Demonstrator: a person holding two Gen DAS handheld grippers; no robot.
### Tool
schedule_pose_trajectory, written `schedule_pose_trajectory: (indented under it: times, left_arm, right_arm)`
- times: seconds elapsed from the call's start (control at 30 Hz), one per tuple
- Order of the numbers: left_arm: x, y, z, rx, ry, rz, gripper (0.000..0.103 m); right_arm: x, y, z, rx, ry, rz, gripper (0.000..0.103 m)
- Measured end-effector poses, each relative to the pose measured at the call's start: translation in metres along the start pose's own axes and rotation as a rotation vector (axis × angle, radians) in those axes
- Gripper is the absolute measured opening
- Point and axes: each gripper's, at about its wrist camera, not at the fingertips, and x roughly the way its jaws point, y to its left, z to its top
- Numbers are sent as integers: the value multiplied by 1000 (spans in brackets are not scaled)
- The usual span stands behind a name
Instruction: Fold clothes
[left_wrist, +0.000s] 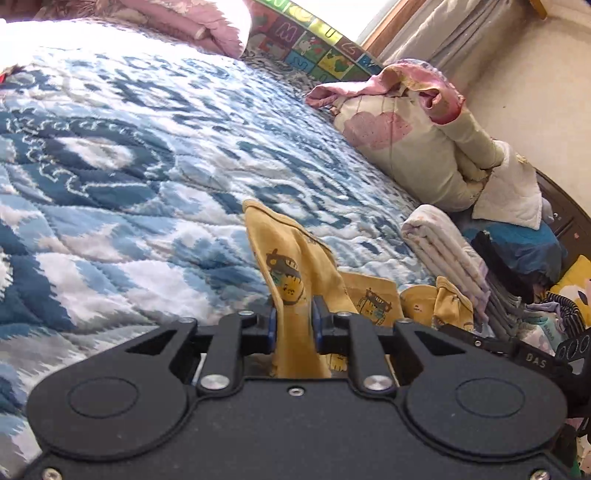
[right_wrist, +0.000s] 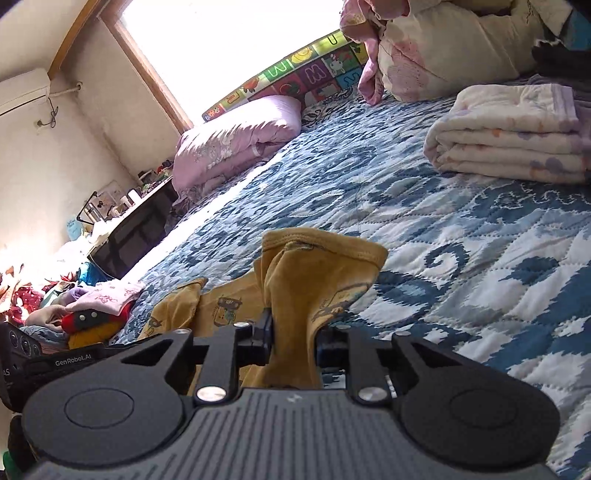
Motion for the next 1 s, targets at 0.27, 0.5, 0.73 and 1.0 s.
schedule_pose_trajectory:
  times: [0.27, 0.5, 0.73, 1.0]
  left_arm:
    - [-13, 20, 2, -94, -36, -1, 38]
    - [-10, 21, 1, -115, -51, 7, 15]
    - [-15, 21, 2, -102, -88, 14, 0]
    - [-29, 21, 7, -89, -161, 58, 0]
  right_arm:
    - [-8, -27, -2, 104, -17, -16, 76]
    - [-3, -52, -7, 208, -35, 10, 48]
    - [-5, -49, -7, 200, -69, 6, 4]
    - [-12, -50, -3, 199, -114, -3, 3]
